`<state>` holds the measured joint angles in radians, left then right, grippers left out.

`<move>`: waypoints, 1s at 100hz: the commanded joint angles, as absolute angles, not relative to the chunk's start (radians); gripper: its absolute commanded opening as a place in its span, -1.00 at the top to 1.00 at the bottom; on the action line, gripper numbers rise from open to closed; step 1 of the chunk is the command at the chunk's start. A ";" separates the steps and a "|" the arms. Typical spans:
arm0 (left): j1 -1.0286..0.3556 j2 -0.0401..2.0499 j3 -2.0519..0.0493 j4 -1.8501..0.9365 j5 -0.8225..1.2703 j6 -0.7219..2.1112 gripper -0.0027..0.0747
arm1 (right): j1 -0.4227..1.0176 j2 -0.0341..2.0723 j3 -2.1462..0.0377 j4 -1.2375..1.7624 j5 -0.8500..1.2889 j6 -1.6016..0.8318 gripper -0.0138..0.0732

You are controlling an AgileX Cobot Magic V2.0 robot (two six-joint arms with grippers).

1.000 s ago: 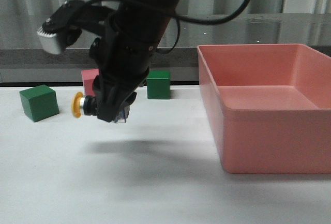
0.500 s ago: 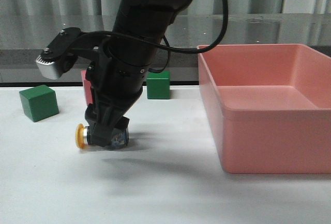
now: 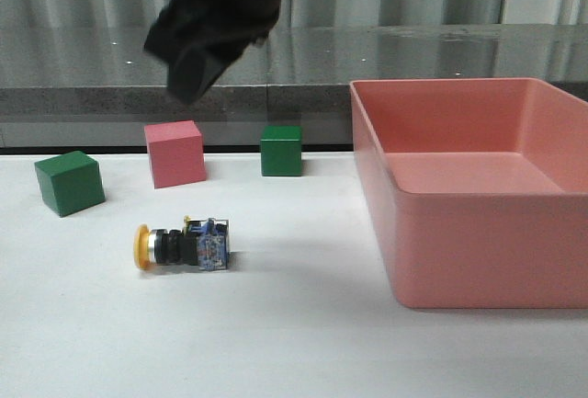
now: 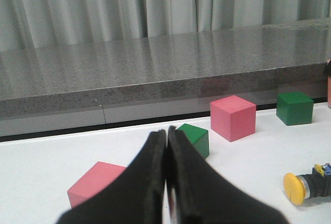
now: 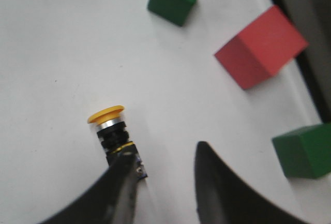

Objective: Place and stand button with both arms
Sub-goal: 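Raise the right gripper away from the button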

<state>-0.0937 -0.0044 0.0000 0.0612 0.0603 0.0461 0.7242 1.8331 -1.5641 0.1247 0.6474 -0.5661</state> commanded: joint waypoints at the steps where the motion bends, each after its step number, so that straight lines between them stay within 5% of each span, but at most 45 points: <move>1: -0.092 -0.036 0.045 0.062 -0.019 0.037 0.98 | 0.682 1.702 -1.600 0.132 0.655 -0.501 0.63; 6: -0.092 -0.036 0.045 0.062 -0.019 0.037 0.98 | 0.656 1.655 -1.595 0.132 0.687 -0.488 0.87; 62: -0.092 -0.036 0.045 0.048 -0.023 0.037 0.98 | 0.256 0.957 -0.923 0.115 0.364 -0.304 0.82; 100: -0.095 -0.036 0.041 -0.177 -0.094 0.037 0.98 | 0.036 0.521 -0.619 0.114 0.427 -0.283 0.82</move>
<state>-0.0937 -0.0044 0.0000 -0.0409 0.0237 0.0461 0.0659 0.5884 -0.6304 0.1164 0.4785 -0.2857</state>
